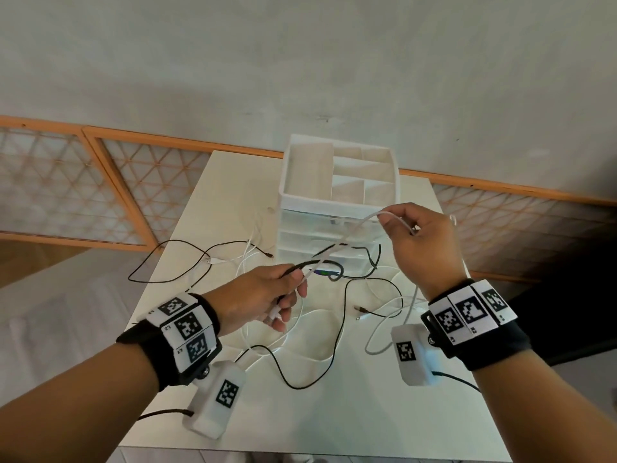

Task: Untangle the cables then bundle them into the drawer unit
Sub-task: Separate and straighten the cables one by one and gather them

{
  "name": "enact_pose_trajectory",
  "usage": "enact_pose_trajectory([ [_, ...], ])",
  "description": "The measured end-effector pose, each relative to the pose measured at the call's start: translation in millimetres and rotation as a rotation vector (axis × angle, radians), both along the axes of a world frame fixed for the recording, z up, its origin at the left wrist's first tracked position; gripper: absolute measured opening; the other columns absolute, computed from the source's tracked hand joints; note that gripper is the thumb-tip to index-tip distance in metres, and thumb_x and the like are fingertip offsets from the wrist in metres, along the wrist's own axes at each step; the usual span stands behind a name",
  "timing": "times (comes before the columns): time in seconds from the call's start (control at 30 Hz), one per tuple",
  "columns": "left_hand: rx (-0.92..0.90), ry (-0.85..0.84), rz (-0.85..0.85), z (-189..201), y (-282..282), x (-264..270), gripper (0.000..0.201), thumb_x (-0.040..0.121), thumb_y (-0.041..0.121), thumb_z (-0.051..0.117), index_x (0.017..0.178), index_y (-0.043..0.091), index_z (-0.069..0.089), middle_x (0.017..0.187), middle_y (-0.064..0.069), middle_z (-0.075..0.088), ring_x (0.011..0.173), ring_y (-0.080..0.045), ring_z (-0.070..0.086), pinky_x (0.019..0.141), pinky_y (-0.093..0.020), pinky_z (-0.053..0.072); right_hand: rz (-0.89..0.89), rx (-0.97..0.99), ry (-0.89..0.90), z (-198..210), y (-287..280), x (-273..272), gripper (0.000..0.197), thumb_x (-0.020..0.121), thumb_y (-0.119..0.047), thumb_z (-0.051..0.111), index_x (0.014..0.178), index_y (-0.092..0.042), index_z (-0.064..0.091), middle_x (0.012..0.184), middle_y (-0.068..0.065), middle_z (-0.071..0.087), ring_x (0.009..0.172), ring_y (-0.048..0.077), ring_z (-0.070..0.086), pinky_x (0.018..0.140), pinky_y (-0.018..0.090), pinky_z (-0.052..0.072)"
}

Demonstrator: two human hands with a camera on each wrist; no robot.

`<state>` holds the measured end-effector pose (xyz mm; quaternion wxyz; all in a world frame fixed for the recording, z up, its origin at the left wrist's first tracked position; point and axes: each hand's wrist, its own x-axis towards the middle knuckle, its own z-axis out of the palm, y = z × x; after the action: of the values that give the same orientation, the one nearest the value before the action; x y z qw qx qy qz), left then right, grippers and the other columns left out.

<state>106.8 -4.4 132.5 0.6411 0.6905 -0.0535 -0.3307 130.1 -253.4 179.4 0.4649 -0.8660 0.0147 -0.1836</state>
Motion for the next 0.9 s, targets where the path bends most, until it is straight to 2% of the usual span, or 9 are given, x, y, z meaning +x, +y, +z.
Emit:
enact_pose_trajectory([
  [0.17, 0.063, -0.1, 0.177, 8.8, 4.6, 2.4, 0.031, 0.092, 0.043, 0.06, 0.07, 0.022, 0.06, 0.055, 0.007, 0.034, 0.046, -0.009, 0.03, 0.045, -0.023, 0.03, -0.002, -0.108, 0.078, -19.1, -11.4, 3.0, 0.015, 0.091, -0.026, 0.069, 0.077, -0.021, 0.069, 0.055, -0.008, 0.051, 0.052, 0.006, 0.045, 0.056, 0.015, 0.038],
  [0.27, 0.072, -0.253, 0.376, 27.9, 12.1, 9.3, 0.03, 0.08, 0.044, 0.072, 0.084, 0.015, 0.068, 0.049, 0.005, 0.036, 0.041, -0.011, 0.028, 0.042, -0.022, 0.026, 0.014, -0.375, 0.319, -50.1, -36.6, 1.3, 0.023, 0.088, -0.027, 0.066, 0.067, -0.02, 0.064, 0.055, -0.007, 0.052, 0.059, 0.012, 0.052, 0.056, 0.02, 0.036],
  [0.4, 0.034, -0.33, 0.593, 48.5, 26.7, 23.1, 0.025, 0.092, 0.036, 0.066, 0.072, 0.022, 0.065, 0.049, 0.003, 0.033, 0.04, -0.013, 0.023, 0.042, -0.022, 0.021, -0.166, -0.669, 0.77, -104.5, -84.7, -10.6, 0.021, 0.09, -0.037, 0.056, 0.087, -0.024, 0.073, 0.095, 0.005, 0.073, 0.087, 0.027, 0.063, 0.071, 0.027, 0.044],
  [0.5, 0.088, -0.261, 0.635, 44.0, 36.6, 29.5, 0.04, 0.094, 0.037, 0.064, 0.062, 0.018, 0.047, 0.047, 0.002, 0.029, 0.039, -0.014, 0.018, 0.041, -0.02, 0.017, -0.341, -0.71, 0.917, -103.9, -111.5, -6.4, 0.057, 0.09, -0.061, 0.046, 0.105, -0.011, 0.069, 0.112, 0.014, 0.069, 0.1, 0.033, 0.064, 0.073, 0.031, 0.044],
  [0.6, 0.318, -0.172, 0.52, 24.4, 38.3, 29.8, 0.042, 0.093, 0.043, 0.062, 0.068, 0.014, 0.046, 0.05, -0.001, 0.031, 0.039, -0.013, 0.02, 0.038, -0.018, 0.019, -0.329, -0.623, 0.766, -52.0, -109.7, 13.4, 0.069, 0.099, -0.063, 0.031, 0.113, -0.006, 0.068, 0.093, 0.01, 0.07, 0.085, 0.025, 0.069, 0.079, 0.037, 0.055],
  [0.67, 0.416, -0.093, 0.42, 9.5, 34.1, 27.3, 0.042, 0.095, 0.044, 0.059, 0.072, 0.011, 0.05, 0.049, -0.002, 0.03, 0.037, -0.014, 0.021, 0.038, -0.017, 0.02, -0.231, -0.204, 0.493, -11.3, -95.6, 25.3, 0.049, 0.102, -0.051, 0.04, 0.099, -0.014, 0.072, 0.078, 0.006, 0.071, 0.061, 0.02, 0.063, 0.069, 0.038, 0.057],
  [0.73, 0.451, -0.033, 0.358, -1.2, 28.9, 25.5, 0.044, 0.098, 0.041, 0.055, 0.071, 0.007, 0.053, 0.044, 0.0, 0.03, 0.033, -0.014, 0.024, 0.039, -0.018, 0.022, -0.139, 0.178, 0.203, 28.0, -74.0, 30.0, 0.041, 0.101, -0.047, 0.048, 0.09, -0.014, 0.071, 0.075, 0.011, 0.074, 0.054, 0.024, 0.061, 0.06, 0.036, 0.056],
  [0.8, 0.413, 0.02, 0.365, -4.2, 24.3, 25.2, 0.043, 0.101, 0.038, 0.051, 0.074, 0.005, 0.055, 0.042, 0.001, 0.029, 0.031, -0.013, 0.024, 0.037, -0.017, 0.023, -0.11, 0.27, 0.043, 48.6, -62.4, 38.5, 0.037, 0.101, -0.043, 0.051, 0.091, -0.012, 0.069, 0.076, 0.013, 0.073, 0.055, 0.025, 0.063, 0.057, 0.035, 0.058],
  [0.9, 0.302, 0.08, 0.418, 3.1, 22.3, 27.3, 0.037, 0.103, 0.032, 0.049, 0.077, 0.006, 0.052, 0.044, 0.001, 0.026, 0.032, -0.012, 0.022, 0.035, -0.016, 0.023, -0.165, 0.244, -0.084, 59.1, -55.7, 50.0, 0.028, 0.099, -0.037, 0.057, 0.091, -0.013, 0.068, 0.081, 0.004, 0.072, 0.066, 0.028, 0.07, 0.07, 0.045, 0.062],
])
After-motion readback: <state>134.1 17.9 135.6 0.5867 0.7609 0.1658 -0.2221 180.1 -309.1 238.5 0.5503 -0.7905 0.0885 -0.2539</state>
